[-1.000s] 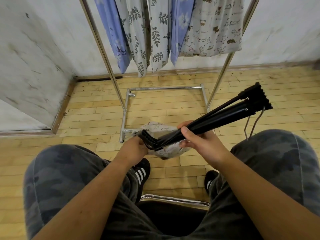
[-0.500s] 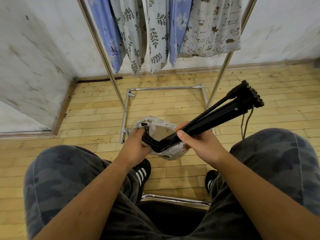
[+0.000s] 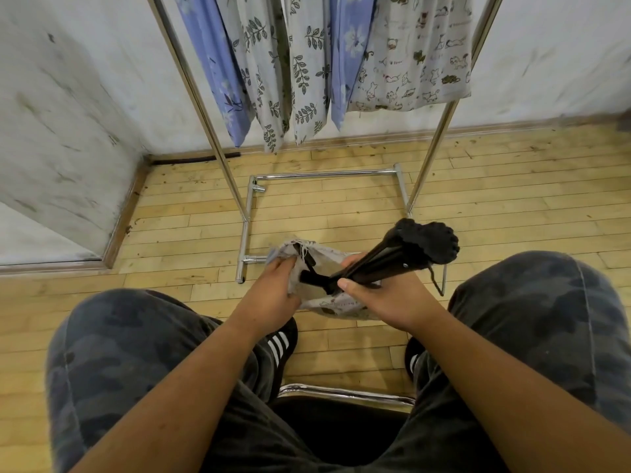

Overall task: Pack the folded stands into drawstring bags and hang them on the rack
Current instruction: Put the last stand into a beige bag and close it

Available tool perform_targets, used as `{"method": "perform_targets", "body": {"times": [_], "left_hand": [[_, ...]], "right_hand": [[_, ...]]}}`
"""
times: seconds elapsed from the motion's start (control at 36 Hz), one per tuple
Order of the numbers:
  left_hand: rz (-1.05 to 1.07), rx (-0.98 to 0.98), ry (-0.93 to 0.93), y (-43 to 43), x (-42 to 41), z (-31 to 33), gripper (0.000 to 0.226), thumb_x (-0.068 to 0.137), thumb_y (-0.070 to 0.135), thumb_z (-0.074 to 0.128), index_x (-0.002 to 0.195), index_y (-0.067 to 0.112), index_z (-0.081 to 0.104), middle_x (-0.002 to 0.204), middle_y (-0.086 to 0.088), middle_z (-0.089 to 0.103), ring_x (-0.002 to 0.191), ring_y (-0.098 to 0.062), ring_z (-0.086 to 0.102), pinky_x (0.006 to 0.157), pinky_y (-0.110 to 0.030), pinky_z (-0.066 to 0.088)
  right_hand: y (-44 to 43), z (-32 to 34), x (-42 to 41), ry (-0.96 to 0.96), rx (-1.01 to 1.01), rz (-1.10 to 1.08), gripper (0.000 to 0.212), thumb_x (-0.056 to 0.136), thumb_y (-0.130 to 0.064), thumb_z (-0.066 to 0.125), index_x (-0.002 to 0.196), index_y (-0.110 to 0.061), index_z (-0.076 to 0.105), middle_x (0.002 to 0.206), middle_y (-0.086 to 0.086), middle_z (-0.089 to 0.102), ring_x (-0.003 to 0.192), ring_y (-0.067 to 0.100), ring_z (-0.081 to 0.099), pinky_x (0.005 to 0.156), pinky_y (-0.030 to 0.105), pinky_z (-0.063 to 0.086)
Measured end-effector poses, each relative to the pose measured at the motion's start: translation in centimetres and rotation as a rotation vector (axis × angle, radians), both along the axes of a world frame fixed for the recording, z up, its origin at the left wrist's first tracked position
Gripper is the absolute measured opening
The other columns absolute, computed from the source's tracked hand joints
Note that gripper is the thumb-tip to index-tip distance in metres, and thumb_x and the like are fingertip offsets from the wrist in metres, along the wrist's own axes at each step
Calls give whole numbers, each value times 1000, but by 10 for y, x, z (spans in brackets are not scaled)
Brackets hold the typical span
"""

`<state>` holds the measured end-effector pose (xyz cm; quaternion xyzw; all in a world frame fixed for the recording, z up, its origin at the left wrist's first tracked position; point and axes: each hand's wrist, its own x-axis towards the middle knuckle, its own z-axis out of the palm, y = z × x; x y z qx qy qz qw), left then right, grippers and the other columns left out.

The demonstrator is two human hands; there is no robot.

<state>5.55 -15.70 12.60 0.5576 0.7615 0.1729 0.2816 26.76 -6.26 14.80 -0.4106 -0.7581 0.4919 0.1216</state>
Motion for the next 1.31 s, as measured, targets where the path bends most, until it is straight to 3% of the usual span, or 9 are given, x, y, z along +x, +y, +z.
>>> {"method": "perform_targets", "body": {"times": [0.19,0.33,0.42,0.58,0.75,0.92,1.06,1.19,1.31], "left_hand": [[3,-70,6,1,-5,-11,69,91,6,59,155,23,38,168,8,10,155,-16,20,117,-28,32],[-13,-3,-49,1,-3,-7,56,85,-2,60,129,32,51,168,11,13,154,-11,19,109,-23,35],[-10,72,-88,0,-3,-2,49,82,-5,57,110,33,49,164,15,18,152,-9,23,93,-18,39],[41,184,-165,-1,2,7,63,80,-9,58,124,35,50,141,16,33,113,15,43,76,-35,54],[282,180,-390,3,0,11,68,84,-3,65,130,42,43,104,-4,47,73,-11,51,52,-18,46],[432,-8,-428,-2,-9,5,85,88,11,71,159,28,27,70,5,46,55,-4,49,56,-20,47],[296,-79,-157,-7,-9,6,16,92,31,72,101,19,76,82,-3,71,78,-19,67,63,-21,44],[274,8,-139,-7,-6,4,30,95,38,68,70,21,68,75,6,62,70,-8,57,59,-22,39],[254,33,-210,-1,-2,9,25,99,34,64,82,15,66,94,17,54,85,6,54,73,-8,37]], "right_hand": [[5,-12,-1,-155,180,92,12,96,-41,68,97,-30,70,90,-20,61,84,-9,54,71,15,40],[5,-23,2,-27,89,23,11,89,-32,79,94,-24,73,92,-13,71,92,-6,63,78,13,50],[4,-27,4,6,46,-44,24,86,-23,82,101,-6,74,99,7,76,97,10,68,85,32,57],[9,-33,8,37,7,-98,29,81,-22,87,108,-23,76,97,-11,77,95,-2,70,83,24,60],[13,-33,5,-62,-16,-124,32,80,-34,87,110,-28,78,104,-12,76,100,4,69,86,26,58],[10,-27,3,4,-89,-150,32,81,-34,88,110,-27,78,106,-12,76,102,4,68,89,25,55],[9,-24,3,32,-97,-129,26,81,-31,88,106,-27,80,105,-13,77,103,3,69,92,27,55],[8,-21,2,35,-84,-112,23,80,-27,88,102,-26,80,101,-15,77,99,1,70,93,30,57],[6,-16,3,65,-63,-98,25,79,-22,89,102,-27,79,99,-14,77,99,0,70,92,28,57]]}}
